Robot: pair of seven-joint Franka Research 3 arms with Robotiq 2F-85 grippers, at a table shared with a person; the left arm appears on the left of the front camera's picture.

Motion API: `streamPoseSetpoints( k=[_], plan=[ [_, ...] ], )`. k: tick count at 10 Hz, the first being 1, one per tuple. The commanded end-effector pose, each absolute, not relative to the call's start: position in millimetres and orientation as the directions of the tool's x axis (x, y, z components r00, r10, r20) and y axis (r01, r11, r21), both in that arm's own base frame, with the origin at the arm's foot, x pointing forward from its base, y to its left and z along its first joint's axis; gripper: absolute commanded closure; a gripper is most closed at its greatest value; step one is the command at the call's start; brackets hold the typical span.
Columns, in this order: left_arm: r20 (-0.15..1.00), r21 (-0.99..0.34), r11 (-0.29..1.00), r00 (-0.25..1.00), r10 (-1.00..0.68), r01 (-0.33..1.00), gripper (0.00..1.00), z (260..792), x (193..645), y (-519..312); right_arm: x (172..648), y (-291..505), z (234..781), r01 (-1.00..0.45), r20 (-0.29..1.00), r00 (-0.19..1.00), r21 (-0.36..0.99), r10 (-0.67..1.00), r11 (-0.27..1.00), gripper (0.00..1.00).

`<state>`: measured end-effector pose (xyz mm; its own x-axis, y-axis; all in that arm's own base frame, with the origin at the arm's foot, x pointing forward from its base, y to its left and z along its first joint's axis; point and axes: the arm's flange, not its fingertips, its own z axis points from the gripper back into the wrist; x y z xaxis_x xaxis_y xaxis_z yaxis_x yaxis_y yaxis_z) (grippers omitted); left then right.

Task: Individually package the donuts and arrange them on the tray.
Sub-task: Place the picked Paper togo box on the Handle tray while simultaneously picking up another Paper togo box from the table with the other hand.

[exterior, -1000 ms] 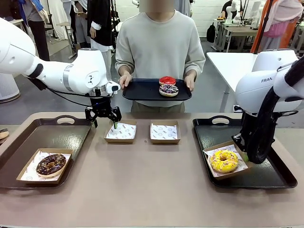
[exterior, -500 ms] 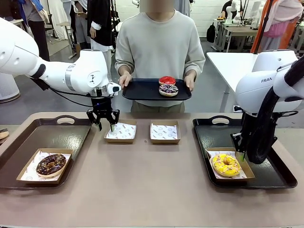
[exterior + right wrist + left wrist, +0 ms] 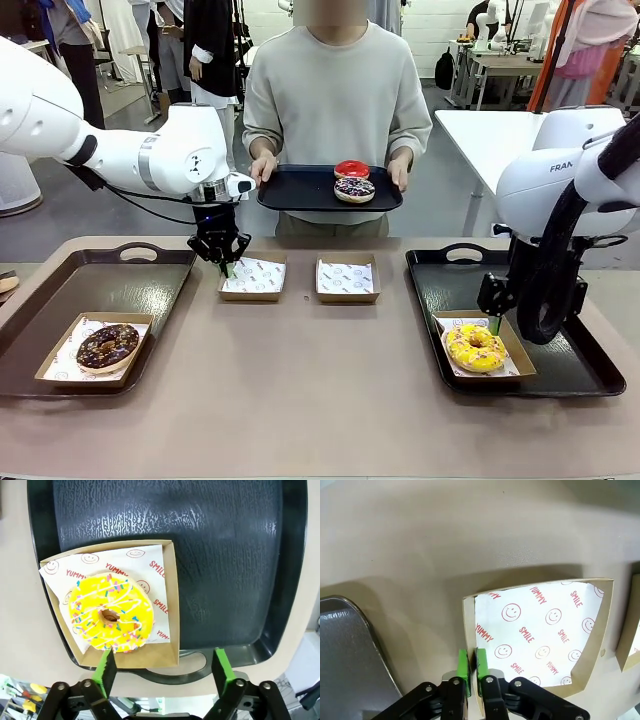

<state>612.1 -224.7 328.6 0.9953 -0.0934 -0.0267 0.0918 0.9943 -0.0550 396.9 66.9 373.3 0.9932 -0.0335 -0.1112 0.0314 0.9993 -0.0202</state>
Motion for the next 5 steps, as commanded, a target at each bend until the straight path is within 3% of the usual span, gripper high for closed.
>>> streamPoseSetpoints(
  k=[1, 5],
  plan=[
    [-0.046, -0.060, 0.996, 0.996, -0.072, 0.069, 1.00, 330, 617, -226, 394, 65, 369, 0.031, -0.113, 0.993, 0.018, -0.028, 0.999, 0.00],
    [-0.052, -0.049, 0.996, 0.996, -0.075, 0.072, 1.00, 344, 608, -225, 376, 53, 394, 0.038, -0.080, 0.996, 0.101, -0.030, 0.994, 0.00]
  ],
)
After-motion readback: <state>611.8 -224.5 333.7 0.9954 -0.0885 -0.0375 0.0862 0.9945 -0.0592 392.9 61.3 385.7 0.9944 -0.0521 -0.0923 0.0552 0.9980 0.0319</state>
